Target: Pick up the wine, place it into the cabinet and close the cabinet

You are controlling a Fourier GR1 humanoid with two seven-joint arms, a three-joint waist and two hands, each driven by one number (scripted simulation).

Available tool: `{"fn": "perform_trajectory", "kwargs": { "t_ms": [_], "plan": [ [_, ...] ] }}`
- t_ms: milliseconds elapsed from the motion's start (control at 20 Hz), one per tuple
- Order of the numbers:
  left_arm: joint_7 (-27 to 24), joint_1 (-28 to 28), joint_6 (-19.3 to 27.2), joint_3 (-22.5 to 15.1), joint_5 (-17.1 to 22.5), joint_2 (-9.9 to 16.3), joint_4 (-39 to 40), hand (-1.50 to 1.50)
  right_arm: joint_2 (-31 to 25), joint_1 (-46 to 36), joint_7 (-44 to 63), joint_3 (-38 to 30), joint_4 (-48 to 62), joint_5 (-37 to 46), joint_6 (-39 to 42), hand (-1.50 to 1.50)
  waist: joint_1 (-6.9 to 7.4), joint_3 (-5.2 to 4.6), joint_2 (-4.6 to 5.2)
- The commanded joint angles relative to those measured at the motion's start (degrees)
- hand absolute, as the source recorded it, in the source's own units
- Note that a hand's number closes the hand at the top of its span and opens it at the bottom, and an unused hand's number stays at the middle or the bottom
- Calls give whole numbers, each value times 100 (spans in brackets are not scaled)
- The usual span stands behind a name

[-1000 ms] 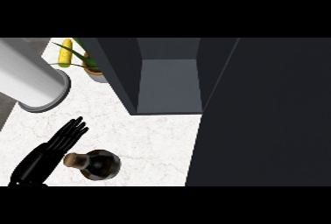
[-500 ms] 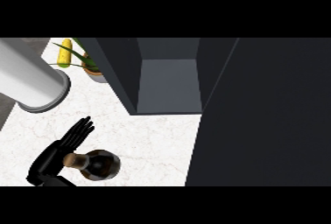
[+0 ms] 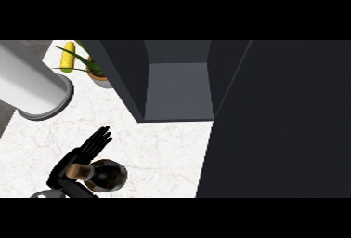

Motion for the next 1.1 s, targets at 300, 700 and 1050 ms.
{"fn": "perform_trajectory", "kwargs": {
  "t_ms": [300,700,1050],
  "plan": [
    [-938,0,-467,-376,-153,156,672,-150,-231,25,466,84,-883,661,-131,-150,55,-1,-4],
    [-1399,-467,-104,-383,20,-174,1420,150,-393,88,320,185,-798,635,-270,-150,-24,-8,4],
    [-1755,-367,0,-594,-74,-11,1444,150,-692,431,74,294,-1127,542,-253,-150,-3,2,-5]
  ]
}}
